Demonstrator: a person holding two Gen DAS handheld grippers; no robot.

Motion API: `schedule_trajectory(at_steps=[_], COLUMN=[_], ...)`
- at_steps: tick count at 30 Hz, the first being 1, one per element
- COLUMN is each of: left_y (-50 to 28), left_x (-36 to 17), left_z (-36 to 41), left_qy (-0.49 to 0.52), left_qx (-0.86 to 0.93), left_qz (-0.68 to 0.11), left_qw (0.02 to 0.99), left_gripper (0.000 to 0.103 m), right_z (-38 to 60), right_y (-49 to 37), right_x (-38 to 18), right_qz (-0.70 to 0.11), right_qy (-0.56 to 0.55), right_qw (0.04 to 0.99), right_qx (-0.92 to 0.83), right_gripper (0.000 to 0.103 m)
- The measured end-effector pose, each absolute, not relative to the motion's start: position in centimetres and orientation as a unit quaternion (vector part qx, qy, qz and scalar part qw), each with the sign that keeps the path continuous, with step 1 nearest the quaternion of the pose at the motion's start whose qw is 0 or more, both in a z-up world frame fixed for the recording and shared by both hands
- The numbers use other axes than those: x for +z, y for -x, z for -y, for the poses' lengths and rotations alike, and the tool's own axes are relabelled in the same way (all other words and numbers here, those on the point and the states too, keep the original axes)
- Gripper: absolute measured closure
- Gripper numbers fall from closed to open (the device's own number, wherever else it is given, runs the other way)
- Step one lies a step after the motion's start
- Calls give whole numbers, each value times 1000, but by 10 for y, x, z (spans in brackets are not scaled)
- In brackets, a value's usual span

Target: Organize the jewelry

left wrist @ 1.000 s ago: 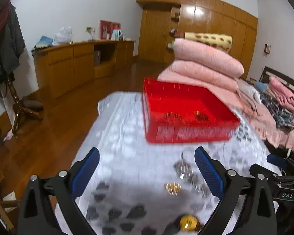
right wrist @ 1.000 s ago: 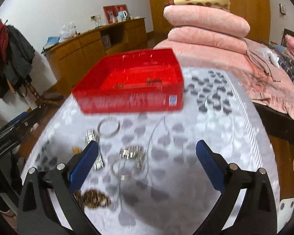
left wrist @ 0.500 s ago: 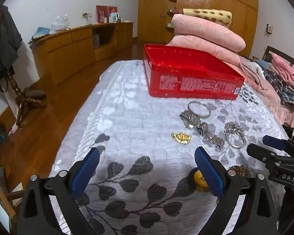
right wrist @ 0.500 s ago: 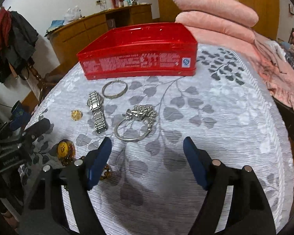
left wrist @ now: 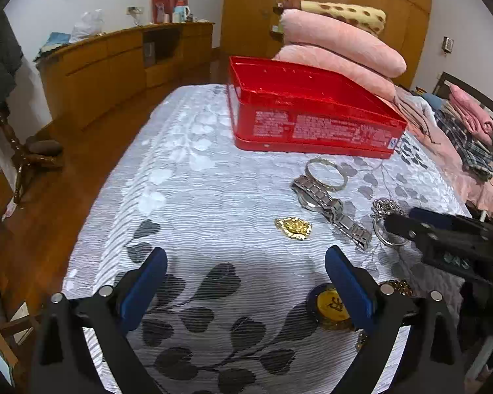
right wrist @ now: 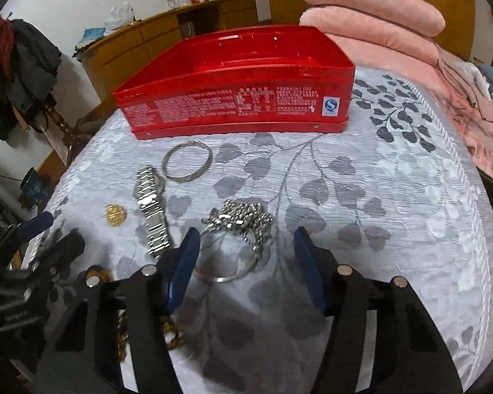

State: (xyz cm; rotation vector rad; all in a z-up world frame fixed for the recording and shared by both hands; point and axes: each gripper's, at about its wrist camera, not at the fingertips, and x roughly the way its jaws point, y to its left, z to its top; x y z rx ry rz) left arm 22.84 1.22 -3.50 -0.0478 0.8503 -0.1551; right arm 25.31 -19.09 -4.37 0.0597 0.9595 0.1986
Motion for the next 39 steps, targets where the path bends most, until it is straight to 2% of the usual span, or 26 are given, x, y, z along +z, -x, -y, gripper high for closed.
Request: schedule_trajectory(at_steps=[2,6,10,14,19,21,23,34,39], left_y=[-230,-238,-246,-255,-260,-259,-259,-259,-257], left_x=[-36,-37,-41,-44,-43,-43,-43,-43,-39], left_z=[-10,-6,3,8,9,11,11,8,4], left_qy=[24,26,27,26,23,20,22,38,46], left_qx=[-79,-83,-93,-91,-85,-91,-99,-113,-114], left_qz=[-415,-421,-430,-437,-435,-434,-435,-433,-426], left_qw=[906,903,898,895,896,896,895,893,896], left_gripper=[9,9,22,33,63,67,77,78,79], right_z=[191,187,191,201,203,203,204,204,206], right_y=[-259,-261,-260,-260,-260,-261,-262,-264,-260], right_x=[-46,-46,-45,-44,-43,-44,-44,-46,-40], right_qz=[-461,-458,-454,-451,-448,-448,-448,-450,-438], right_qy=[-27,-12,-16,-40,-44,-46,-50,-59,-60], right_qw=[882,883,885,884,885,885,884,882,888], right_qx=[95,102,107,115,119,121,123,127,127], right_gripper=[48,72,84,88,90,90,90,86,92])
